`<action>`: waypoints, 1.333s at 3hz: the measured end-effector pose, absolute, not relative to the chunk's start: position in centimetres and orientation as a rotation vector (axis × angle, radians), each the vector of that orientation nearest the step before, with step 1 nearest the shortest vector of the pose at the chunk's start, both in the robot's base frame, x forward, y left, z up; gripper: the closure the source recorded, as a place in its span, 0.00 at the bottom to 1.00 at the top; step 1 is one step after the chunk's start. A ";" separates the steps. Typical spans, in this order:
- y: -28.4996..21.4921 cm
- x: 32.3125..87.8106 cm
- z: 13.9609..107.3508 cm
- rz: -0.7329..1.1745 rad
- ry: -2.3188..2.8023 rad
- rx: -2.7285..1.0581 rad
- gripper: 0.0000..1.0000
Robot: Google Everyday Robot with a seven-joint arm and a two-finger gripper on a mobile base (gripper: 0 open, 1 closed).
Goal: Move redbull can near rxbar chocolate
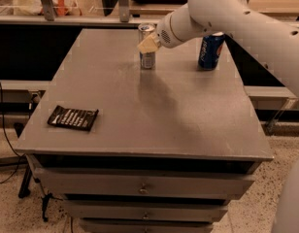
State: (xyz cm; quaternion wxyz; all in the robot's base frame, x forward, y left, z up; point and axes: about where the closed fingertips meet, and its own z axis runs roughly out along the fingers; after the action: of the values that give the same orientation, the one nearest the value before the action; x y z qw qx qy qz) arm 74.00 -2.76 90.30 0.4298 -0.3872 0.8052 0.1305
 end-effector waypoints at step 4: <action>-1.0 70.8 96.7 0.404 1.866 -1.168 1.00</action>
Offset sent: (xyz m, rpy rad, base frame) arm -0.0101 -0.0111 0.0516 0.0012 -0.0842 0.0511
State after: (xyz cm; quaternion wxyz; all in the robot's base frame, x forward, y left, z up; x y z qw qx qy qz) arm 70.83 -0.98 96.71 0.4365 -0.4695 0.7501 0.1626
